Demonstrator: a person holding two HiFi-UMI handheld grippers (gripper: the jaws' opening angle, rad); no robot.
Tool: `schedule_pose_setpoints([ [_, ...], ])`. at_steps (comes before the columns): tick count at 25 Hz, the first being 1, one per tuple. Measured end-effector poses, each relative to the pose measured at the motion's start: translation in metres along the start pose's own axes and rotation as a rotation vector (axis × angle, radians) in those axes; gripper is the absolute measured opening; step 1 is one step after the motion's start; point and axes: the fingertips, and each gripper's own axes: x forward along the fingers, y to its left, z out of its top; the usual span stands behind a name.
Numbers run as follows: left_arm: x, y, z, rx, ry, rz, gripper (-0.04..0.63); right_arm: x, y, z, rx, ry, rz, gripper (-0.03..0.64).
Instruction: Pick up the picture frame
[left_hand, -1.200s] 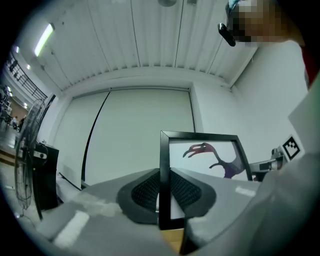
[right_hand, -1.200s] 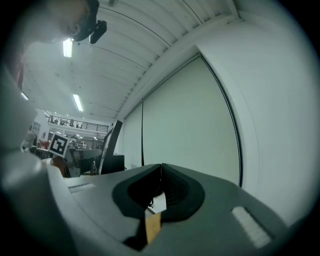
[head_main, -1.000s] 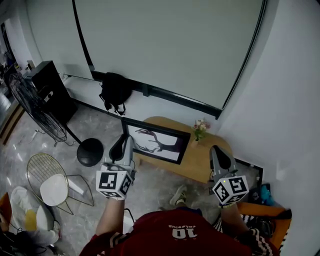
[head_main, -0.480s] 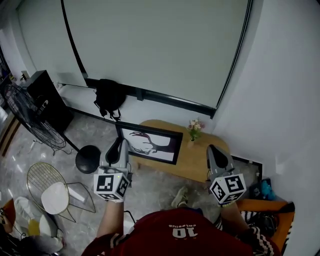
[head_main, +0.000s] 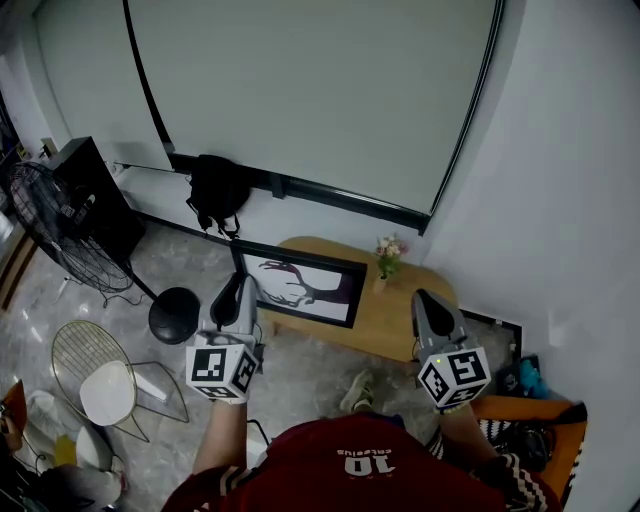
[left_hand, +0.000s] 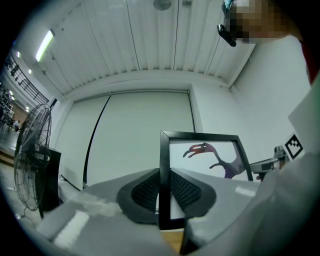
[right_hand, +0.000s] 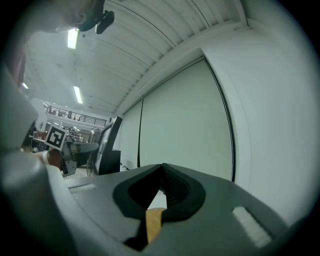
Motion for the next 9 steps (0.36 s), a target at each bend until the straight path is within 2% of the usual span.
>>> schedule_pose_setpoints([
  [9, 0.0, -0.0011, 0.0041, -0.007, -0.003, -0.005, 0.071, 0.0004, 0.0043, -0.0008, -0.006, 0.01, 0.011, -0.012],
])
